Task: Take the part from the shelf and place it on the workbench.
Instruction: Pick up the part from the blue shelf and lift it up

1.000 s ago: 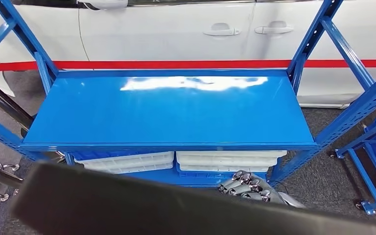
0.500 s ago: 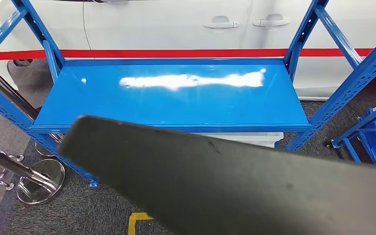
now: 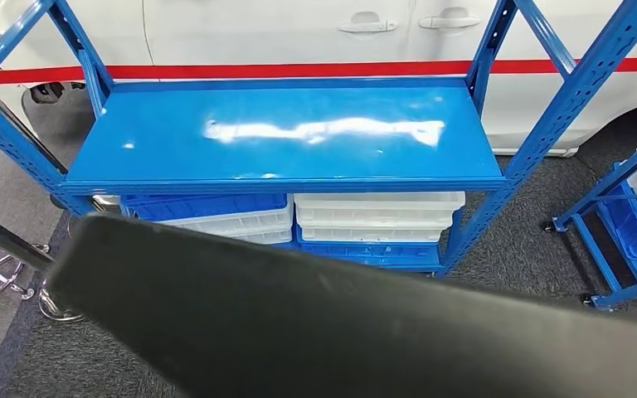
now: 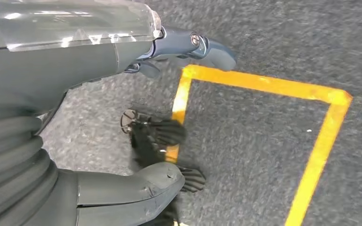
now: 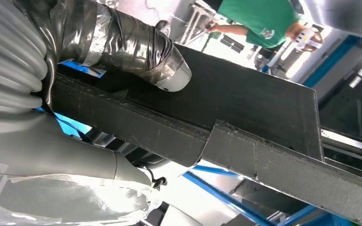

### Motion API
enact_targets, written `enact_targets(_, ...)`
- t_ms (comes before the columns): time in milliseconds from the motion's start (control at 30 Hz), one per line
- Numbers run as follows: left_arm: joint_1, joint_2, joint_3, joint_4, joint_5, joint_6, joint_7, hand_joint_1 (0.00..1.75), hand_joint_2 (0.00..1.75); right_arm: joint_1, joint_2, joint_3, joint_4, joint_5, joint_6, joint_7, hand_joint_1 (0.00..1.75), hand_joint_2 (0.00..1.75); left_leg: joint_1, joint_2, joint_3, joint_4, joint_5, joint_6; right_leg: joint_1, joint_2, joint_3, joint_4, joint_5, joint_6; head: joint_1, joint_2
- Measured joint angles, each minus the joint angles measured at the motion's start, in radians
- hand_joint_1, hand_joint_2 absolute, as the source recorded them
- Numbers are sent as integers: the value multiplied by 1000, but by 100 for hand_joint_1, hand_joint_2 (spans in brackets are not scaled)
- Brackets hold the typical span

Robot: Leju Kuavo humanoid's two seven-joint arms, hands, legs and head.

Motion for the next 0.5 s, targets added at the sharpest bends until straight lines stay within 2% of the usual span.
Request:
enact_targets(33, -2, 2, 0, 0, -1, 0, -1, 0, 175, -6, 0, 0, 0, 2, -2, 0, 175, 175, -3, 0, 17, -34, -8, 4, -1, -2, -2, -2, 10, 6, 0, 0)
enact_targets(67, -2, 2, 0, 0, -1, -1, -1, 0, 175, -11, 0, 0, 0, 3, -4, 1, 175, 175, -3, -1, 16, -44, -4, 8, -2, -3, -5, -4, 20, 12, 0, 0)
enact_targets(100, -1, 3, 0, 0, -1, -2, -1, 0, 175, -14, 0, 0, 0, 4, -6, 0, 175, 175, -2, 0, 7, -45, 8, 13, -4, -1, -9, -2, 17, 18, 0, 0)
enact_targets(133, -1, 4, 0, 0, -3, -3, -1, 0, 175, -17, 0, 0, 0, 4, -8, 0, 175, 175, -1, 3, -4, -48, 21, 21, -5, 1, -17, 12, -4, 23, 0, 0)
enact_targets(167, -1, 4, 0, 1, -5, -4, -1, 0, 175, -19, 0, 0, 0, 4, -9, 0, 175, 175, 2, 5, -17, -49, 35, 28, -7, 4, -30, 43, -45, 28, 0, 0)
enact_targets(233, -1, 4, 0, 1, -10, -5, -2, 0, 175, -22, 1, 0, 1, 7, -11, 0, 175, 175, 2, 9, -49, -44, 58, 37, -12, 8, -60, 156, -153, 35, 0, 0)
enact_targets(267, -1, 4, 0, 1, -12, -5, -2, 0, 175, -23, 1, 0, 2, 12, -14, -1, 175, 175, 2, 9, -68, -39, 70, 36, -15, 8, -70, 219, -186, 39, 0, 0)
enact_targets(300, -1, 4, 0, 1, -14, -5, -2, 0, 175, -23, 1, 0, 2, 17, -18, -3, 175, 175, 2, 9, -89, -33, 81, 35, -18, 8, -71, 267, -191, 43, 0, 0)
enact_targets(333, -1, 4, 0, 1, -16, -5, -2, 0, 175, -23, 1, 0, 3, 24, -23, -5, 175, 175, 3, 9, -109, -26, 91, 32, -21, 8, -61, 290, -171, 46, 0, 0)
enact_targets(367, -1, 4, 0, 1, -18, -4, -2, 0, 175, -23, 1, 0, 3, 30, -27, -8, 175, 175, 4, 9, -131, -18, 100, 28, -24, 8, -37, 284, -135, 48, 0, 0)
enact_targets(400, -1, 4, 0, 1, -19, -2, -1, 0, 175, -23, 1, 0, 3, 35, -29, -11, 175, 175, 5, 9, -150, -11, 108, 24, -26, 8, 3, 245, -105, 49, 0, 0)
enact_targets(433, -1, 5, 0, 0, -19, 0, 0, 0, 175, -23, 1, 0, 3, 39, -30, -14, 175, 175, 5, 9, -165, -3, 115, 18, -26, 7, 55, 181, -97, 48, 0, 0)
enact_targets(467, 0, 5, 0, 0, -19, 4, 2, 0, 175, -24, 1, 0, 3, 44, -30, -16, 175, 175, 5, 10, -175, 4, 121, 13, -24, 5, 111, 105, -110, 45, -1, 0)
enact_targets(500, 0, 5, 1, 0, -19, 6, 4, 0, 175, -26, 1, 0, 3, 48, -31, -17, 175, 175, 5, 12, -181, 9, 127, 6, -21, 2, 153, 41, -132, 39, -1, 0)
